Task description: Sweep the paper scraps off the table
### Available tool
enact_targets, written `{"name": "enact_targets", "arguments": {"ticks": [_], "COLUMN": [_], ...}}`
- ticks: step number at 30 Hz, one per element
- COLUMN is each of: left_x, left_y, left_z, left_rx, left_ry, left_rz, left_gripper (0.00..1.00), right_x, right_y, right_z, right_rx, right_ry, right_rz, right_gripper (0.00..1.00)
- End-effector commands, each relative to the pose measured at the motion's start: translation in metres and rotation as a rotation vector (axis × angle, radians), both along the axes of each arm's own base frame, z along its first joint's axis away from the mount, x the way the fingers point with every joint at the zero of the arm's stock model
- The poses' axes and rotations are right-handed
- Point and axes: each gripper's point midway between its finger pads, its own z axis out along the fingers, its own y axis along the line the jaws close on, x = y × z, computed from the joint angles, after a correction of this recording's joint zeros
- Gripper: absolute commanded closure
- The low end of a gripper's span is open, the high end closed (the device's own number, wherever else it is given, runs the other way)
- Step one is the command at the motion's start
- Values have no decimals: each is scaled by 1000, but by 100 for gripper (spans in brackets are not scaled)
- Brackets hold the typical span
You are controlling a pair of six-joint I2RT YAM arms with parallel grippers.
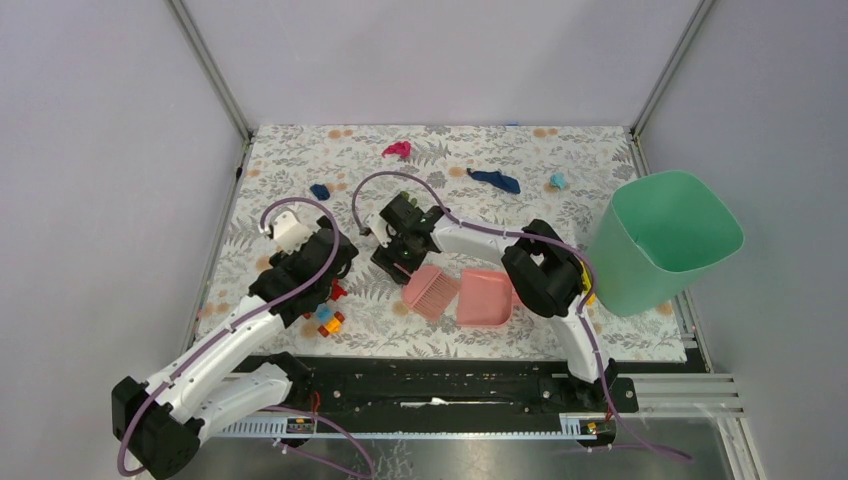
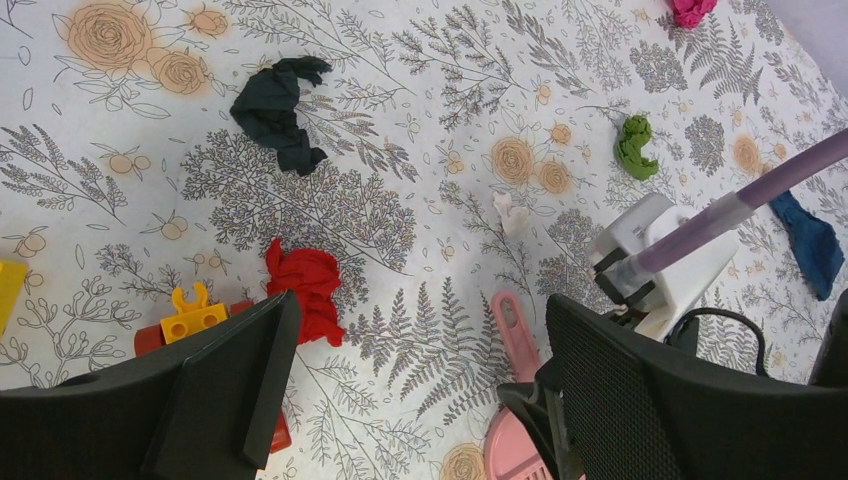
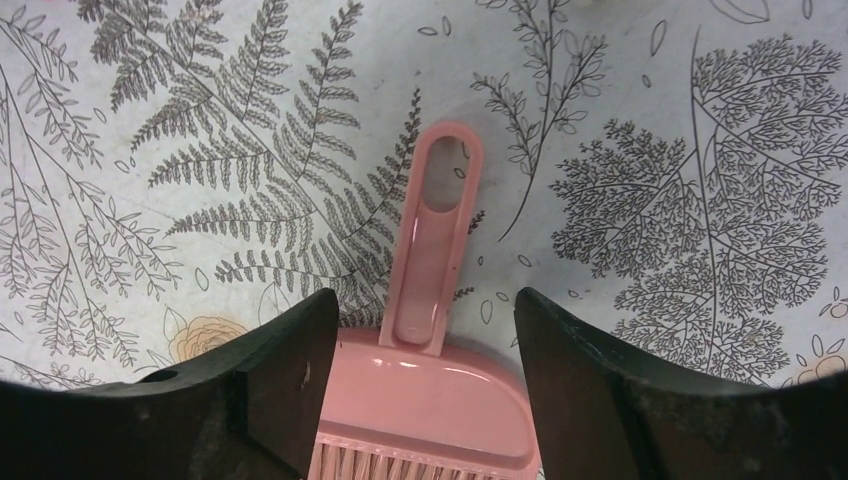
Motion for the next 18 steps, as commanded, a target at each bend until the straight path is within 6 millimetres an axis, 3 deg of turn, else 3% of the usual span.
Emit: {"name": "enact_targets", "arguments": {"ticks": [1, 6, 10, 14, 18], "left_x": [4, 4, 2, 1, 4], "left_y": [3, 6, 8, 10, 7], "left_z": [15, 23, 24, 23, 22], "left_rx": [-18, -19, -21, -28, -28], "left_ry": [-62, -87, -90, -97, -101], "left_rz": [15, 24, 30, 38, 27], "left_gripper": [2, 2, 2, 2, 2], "right_x": [-17, -28, -25, -24, -25], "right_y": [-7, -16, -18, -19, -22], "right_z": [10, -16, -24, -20, 4], "right_rx": [-52, -111, -142, -140, -110], "right_ry": [-43, -39, -50, -60, -96], "right_rz": [55, 63, 53, 51, 75], "right_gripper": [29, 46, 60, 75, 85]}}
